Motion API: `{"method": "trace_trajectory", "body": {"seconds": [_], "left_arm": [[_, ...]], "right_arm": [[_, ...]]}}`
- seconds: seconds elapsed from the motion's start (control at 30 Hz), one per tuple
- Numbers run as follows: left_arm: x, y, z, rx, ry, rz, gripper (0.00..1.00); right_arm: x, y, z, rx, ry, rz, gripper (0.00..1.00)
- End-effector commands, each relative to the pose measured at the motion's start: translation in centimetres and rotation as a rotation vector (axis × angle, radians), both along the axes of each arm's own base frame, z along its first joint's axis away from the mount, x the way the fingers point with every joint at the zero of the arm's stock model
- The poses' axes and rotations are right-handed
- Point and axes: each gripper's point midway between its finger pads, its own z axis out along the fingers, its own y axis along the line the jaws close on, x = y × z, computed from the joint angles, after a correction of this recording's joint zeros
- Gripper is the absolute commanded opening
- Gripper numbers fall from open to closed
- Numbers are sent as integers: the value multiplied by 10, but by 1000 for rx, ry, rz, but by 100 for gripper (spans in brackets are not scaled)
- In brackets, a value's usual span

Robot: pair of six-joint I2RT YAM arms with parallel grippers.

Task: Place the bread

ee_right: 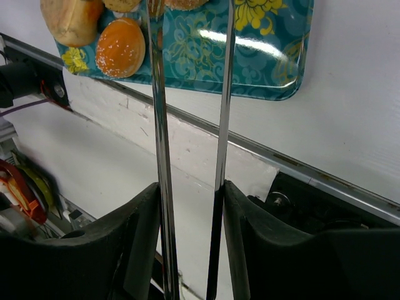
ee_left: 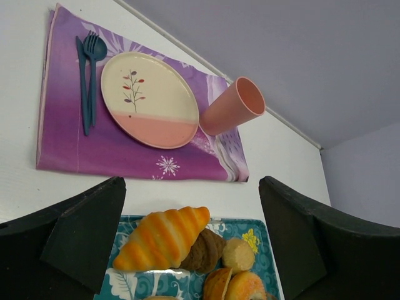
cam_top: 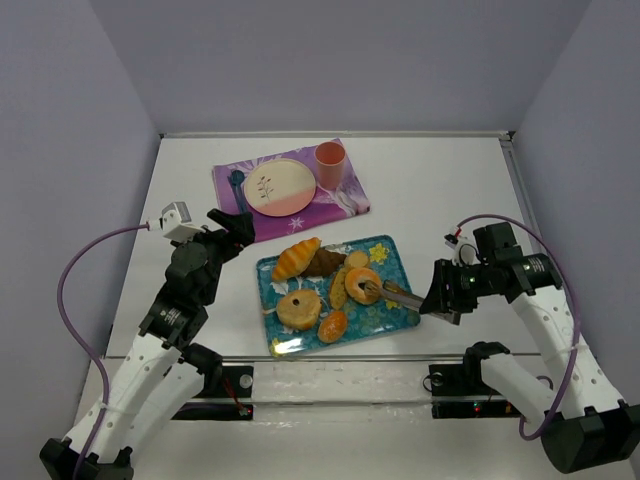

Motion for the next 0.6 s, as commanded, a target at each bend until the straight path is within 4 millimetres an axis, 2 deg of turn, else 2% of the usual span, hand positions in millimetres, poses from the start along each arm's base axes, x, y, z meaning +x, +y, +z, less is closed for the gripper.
{"method": "trace_trajectory", "body": {"seconds": [0.0,0.2,0.3,0.33,0.4,0.5,0.57], "left_arm": [[1,2,4,-2,-20,8,99],[0,1,2,-8,-18,2,98],[0,1,3,-8,-21,-1,96],[0,1,2,-6,-19,-3,95],[-1,1,4,-10,-26,-4,94],[-3,2,7,-17,-39,-3,93],[-4,2,9,-20,-44,-6,92]], "right_arm": [[20,7,0,24,-55,-9,47],[30,12,2,58,-82,-31,44],[30,15,3,76,-78,-33,35],[30,15,5,80,-80,-34,26],[30,15,12,82,-96,-36,15],[30,11,26,65,-130,-49,7],[31,6,32,38,-153,-62,7]]}}
